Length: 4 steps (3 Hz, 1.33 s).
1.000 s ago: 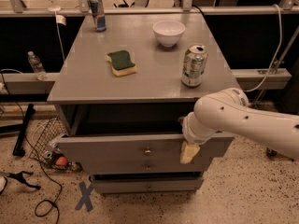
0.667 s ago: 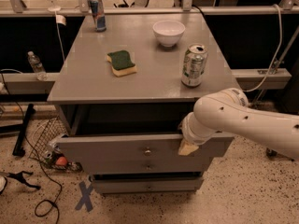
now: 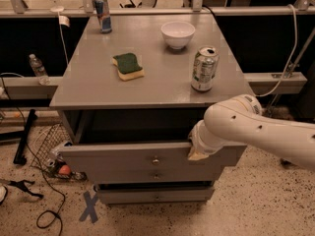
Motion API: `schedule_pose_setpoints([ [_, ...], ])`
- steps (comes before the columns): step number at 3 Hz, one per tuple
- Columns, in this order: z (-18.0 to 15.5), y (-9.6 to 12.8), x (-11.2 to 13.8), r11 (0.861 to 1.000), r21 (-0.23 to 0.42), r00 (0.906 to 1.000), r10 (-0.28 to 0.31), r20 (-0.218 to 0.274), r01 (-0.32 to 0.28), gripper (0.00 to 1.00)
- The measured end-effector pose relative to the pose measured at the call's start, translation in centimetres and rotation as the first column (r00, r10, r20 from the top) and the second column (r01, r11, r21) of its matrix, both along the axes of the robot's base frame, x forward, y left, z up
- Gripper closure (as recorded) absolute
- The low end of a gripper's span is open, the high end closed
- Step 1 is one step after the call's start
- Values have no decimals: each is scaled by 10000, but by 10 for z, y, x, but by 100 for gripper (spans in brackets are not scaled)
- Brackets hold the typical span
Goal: Open top drawer
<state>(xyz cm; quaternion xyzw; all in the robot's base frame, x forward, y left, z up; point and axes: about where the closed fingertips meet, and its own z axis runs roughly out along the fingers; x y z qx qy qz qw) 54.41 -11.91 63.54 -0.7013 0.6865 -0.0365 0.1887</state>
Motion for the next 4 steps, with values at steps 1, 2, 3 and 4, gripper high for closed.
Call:
schedule_pose_setpoints([
  [1, 1, -2, -13, 9998, 36, 9998, -174, 33, 174, 100],
  [2, -3, -6, -40, 9984, 198, 9985, -520, -150, 523, 100],
  [3, -3, -6, -40, 9984, 198, 9985, -520, -150, 523, 100],
  [4, -6, -10, -64, 9944, 372, 9948, -979, -264, 988, 100],
])
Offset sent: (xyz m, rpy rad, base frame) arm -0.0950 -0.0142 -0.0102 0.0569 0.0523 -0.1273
